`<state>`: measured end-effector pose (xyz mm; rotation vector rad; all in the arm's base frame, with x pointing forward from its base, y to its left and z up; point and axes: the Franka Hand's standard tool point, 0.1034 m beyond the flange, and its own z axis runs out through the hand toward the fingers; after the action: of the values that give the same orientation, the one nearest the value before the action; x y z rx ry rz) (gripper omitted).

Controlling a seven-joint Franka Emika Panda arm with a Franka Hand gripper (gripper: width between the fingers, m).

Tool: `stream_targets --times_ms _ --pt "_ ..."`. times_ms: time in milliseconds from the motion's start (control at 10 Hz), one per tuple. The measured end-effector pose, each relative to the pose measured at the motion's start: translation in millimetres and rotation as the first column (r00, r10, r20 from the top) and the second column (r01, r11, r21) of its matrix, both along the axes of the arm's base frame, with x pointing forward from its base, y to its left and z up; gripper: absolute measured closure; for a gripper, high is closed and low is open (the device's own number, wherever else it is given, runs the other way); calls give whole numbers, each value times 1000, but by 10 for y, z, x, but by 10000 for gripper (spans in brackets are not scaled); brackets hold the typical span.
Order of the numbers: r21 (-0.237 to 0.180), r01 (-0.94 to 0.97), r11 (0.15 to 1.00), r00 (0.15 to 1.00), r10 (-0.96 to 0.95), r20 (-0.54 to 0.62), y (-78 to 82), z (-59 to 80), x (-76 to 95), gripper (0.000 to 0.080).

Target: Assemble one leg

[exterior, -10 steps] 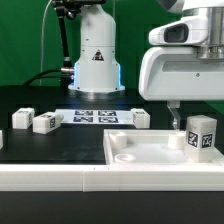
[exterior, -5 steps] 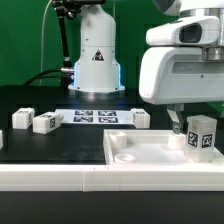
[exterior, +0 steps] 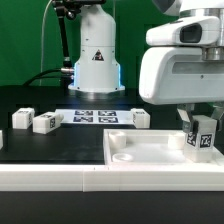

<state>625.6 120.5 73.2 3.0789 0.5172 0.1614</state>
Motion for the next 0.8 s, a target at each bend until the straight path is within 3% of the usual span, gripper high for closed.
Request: stream_targets --times_ms 200,400,800 --pt "10 70 998 998 -70 -1 8 -1 -2 508" --pt "32 300 954 954 -300 -4 21 -4 -7 508" --pt "71 668 741 744 -668 -27 -8 -9 -4 508"
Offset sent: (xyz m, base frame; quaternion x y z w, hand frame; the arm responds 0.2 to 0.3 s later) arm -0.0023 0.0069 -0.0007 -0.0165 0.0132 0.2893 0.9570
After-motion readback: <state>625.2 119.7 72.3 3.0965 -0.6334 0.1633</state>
